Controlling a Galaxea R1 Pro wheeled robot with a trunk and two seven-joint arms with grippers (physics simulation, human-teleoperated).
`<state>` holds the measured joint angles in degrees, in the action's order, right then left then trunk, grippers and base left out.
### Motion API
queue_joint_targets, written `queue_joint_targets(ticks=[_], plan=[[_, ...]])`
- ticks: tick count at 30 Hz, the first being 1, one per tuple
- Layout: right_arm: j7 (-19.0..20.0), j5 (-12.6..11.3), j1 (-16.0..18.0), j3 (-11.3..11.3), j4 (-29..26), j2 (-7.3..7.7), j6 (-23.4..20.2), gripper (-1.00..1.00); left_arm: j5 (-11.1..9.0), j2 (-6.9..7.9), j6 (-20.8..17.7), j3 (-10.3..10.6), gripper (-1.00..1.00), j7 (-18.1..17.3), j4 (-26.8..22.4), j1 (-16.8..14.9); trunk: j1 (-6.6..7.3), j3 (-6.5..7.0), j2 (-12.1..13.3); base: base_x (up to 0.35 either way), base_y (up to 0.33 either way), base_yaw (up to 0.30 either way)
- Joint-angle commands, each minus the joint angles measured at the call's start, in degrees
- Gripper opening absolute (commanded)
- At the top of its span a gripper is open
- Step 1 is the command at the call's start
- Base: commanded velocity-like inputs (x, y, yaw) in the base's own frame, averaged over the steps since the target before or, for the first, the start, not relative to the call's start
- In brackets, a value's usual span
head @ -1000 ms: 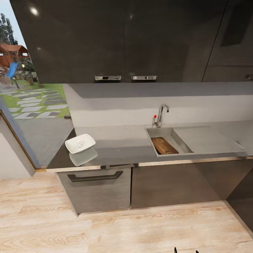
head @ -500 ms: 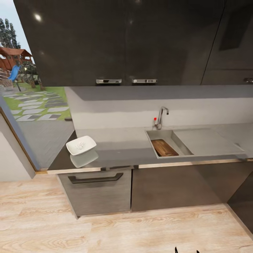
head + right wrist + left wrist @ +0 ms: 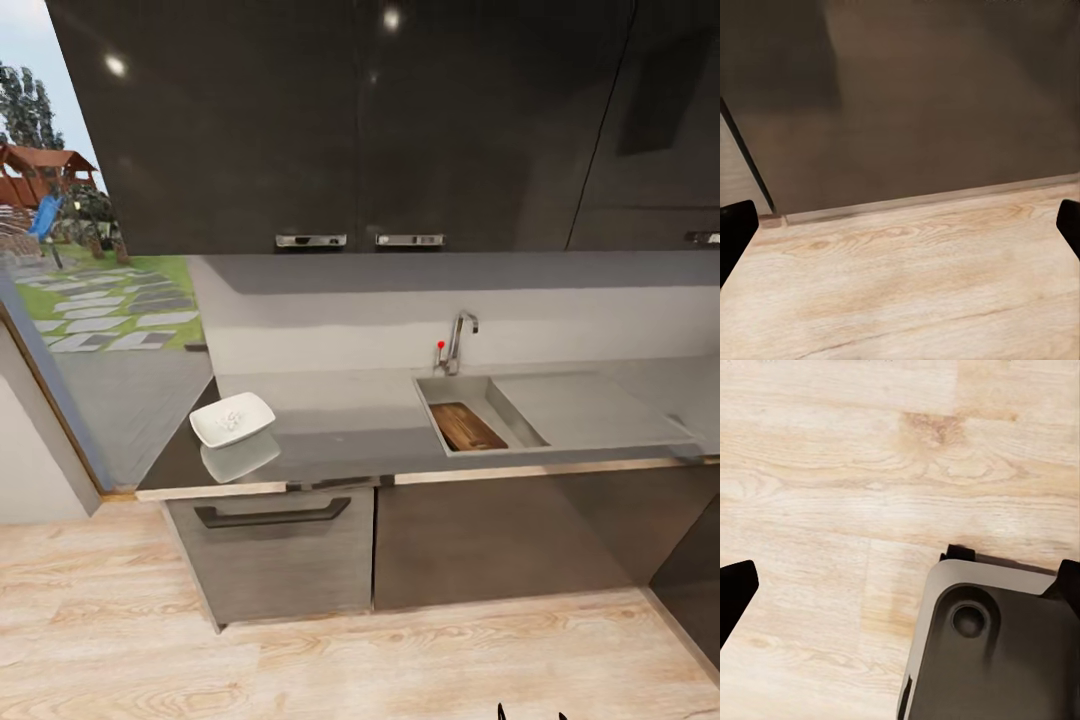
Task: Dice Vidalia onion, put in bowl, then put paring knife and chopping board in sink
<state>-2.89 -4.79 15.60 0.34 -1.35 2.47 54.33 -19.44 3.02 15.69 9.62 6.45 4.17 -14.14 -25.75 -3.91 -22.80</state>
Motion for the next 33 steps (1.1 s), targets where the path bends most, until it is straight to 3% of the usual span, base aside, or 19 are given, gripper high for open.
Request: queue_joint_targets(ticks=[1, 33], plan=[[0.1, -0.3, 0.1, 0.1, 0.0, 0.0, 0.2, 1.0, -0.3, -0.03, 0.4, 0.5, 1.0, 0.1, 0.2, -0.1, -0.04, -0.03, -0.1, 0.0, 0.0, 0.0], [0.1, -0.3, 0.1, 0.1, 0.0, 0.08, 0.2, 1.0, -0.3, -0.03, 0.4, 0.5, 1.0, 0.1, 0.2, -0.1, -0.04, 2.75, -0.1, 0.0, 0.0, 0.0]])
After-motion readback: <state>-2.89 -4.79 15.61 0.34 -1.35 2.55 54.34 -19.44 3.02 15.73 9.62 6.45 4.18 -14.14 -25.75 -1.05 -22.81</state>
